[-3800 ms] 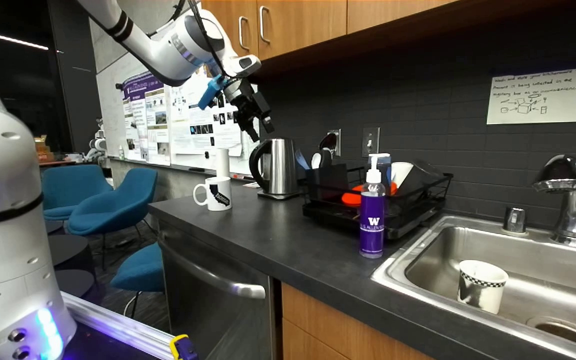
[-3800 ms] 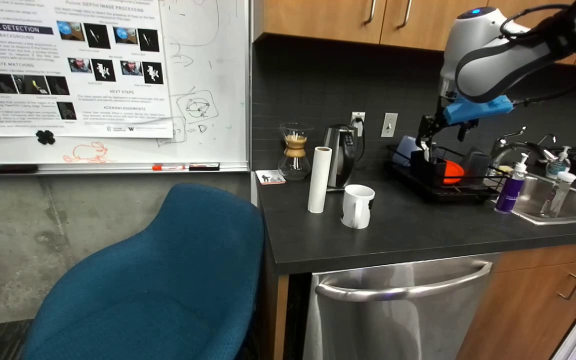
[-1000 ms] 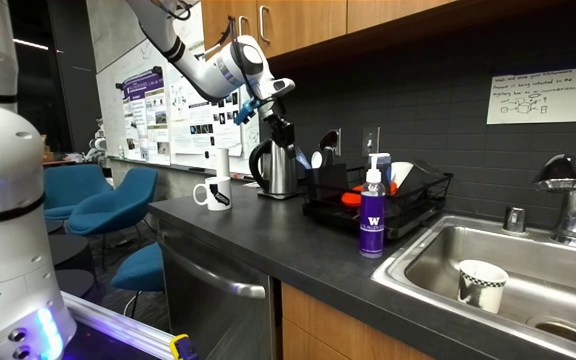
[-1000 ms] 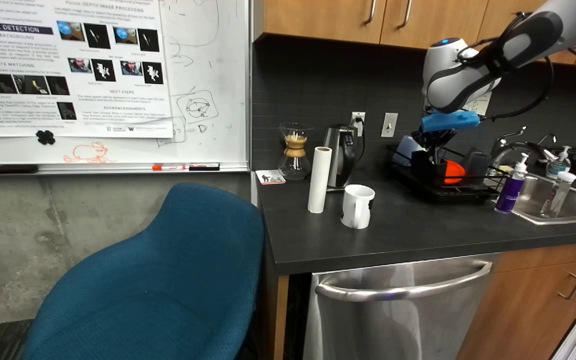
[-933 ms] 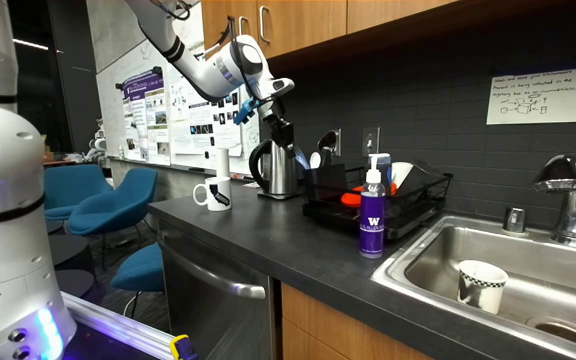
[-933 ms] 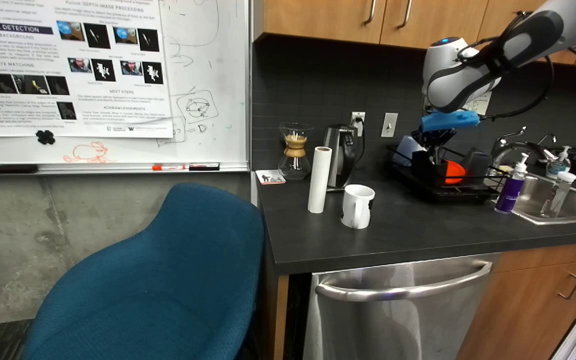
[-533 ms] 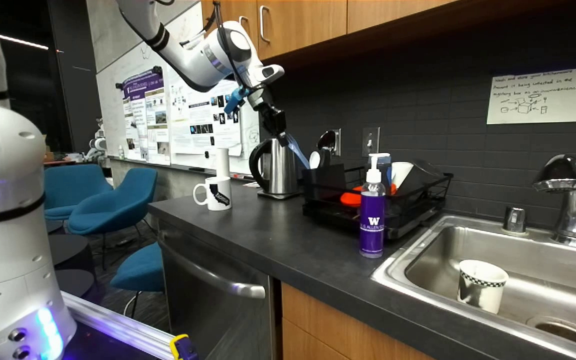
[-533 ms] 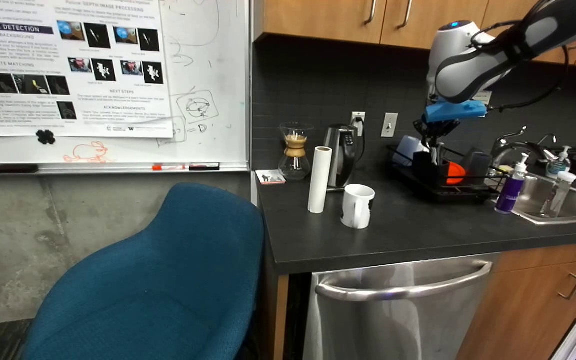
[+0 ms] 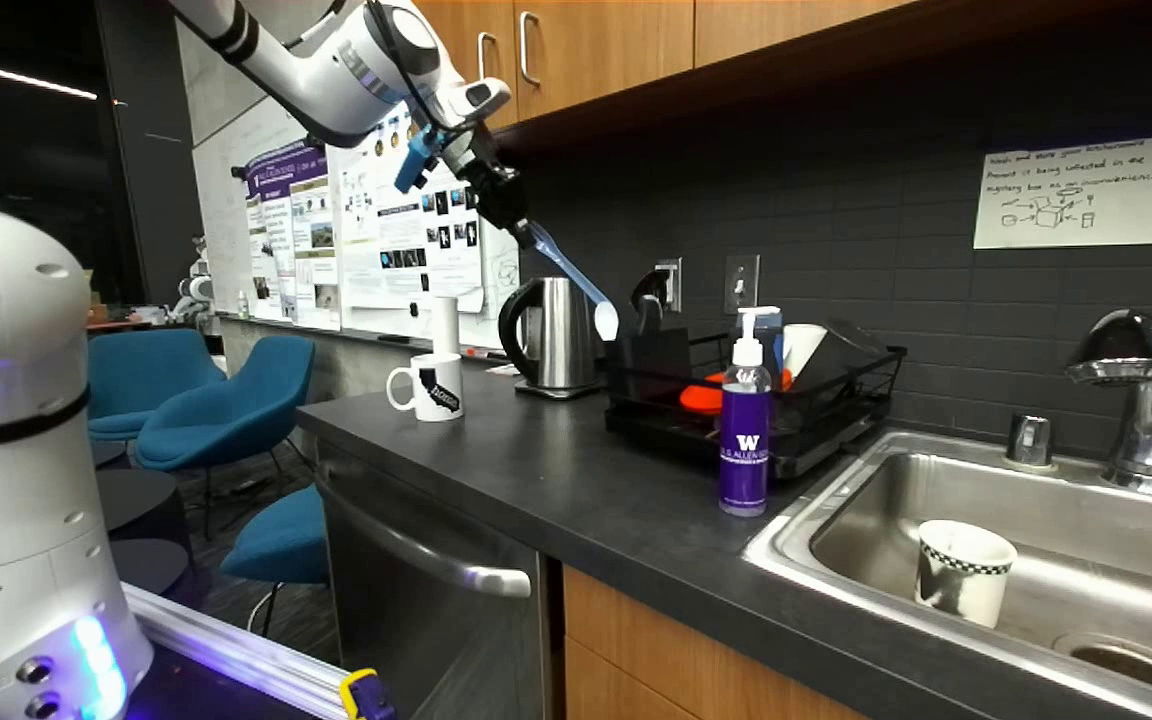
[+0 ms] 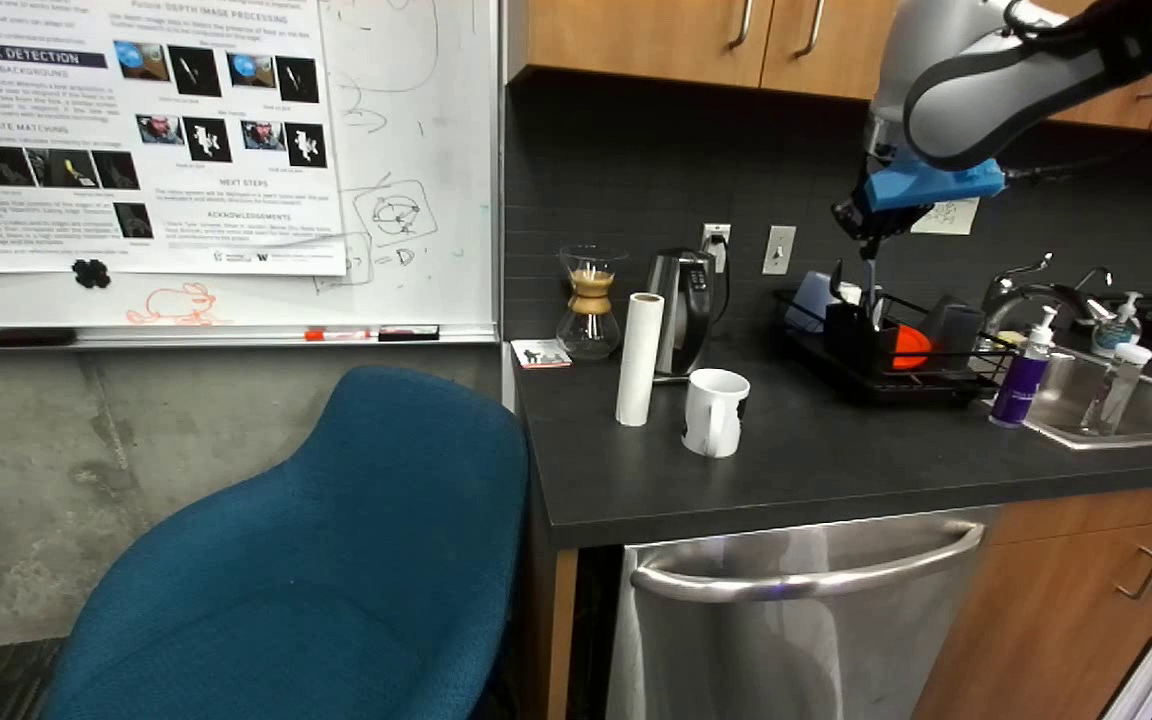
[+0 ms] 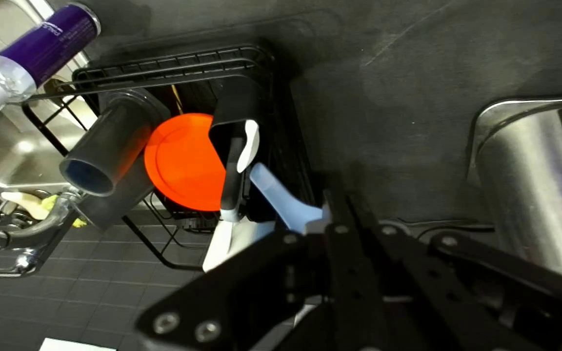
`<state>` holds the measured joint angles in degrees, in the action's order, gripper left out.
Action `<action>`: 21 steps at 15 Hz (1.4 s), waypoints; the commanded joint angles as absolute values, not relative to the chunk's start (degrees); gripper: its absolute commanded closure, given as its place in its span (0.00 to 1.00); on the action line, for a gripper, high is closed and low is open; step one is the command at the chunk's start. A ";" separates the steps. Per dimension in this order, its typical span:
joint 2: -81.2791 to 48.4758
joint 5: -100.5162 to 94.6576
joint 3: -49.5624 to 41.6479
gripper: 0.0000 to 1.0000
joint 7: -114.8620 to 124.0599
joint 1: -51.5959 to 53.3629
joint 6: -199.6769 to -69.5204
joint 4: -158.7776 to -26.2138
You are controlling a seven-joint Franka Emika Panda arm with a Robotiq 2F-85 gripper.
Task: Remove the knife from the countertop, then remove the fork from the dishrack
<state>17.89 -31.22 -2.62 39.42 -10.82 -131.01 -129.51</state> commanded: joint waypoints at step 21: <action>3.94 -16.57 4.11 0.70 44.09 -3.91 -121.71 -127.19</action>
<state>5.58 -18.59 5.50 44.56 -5.55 -123.13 -128.87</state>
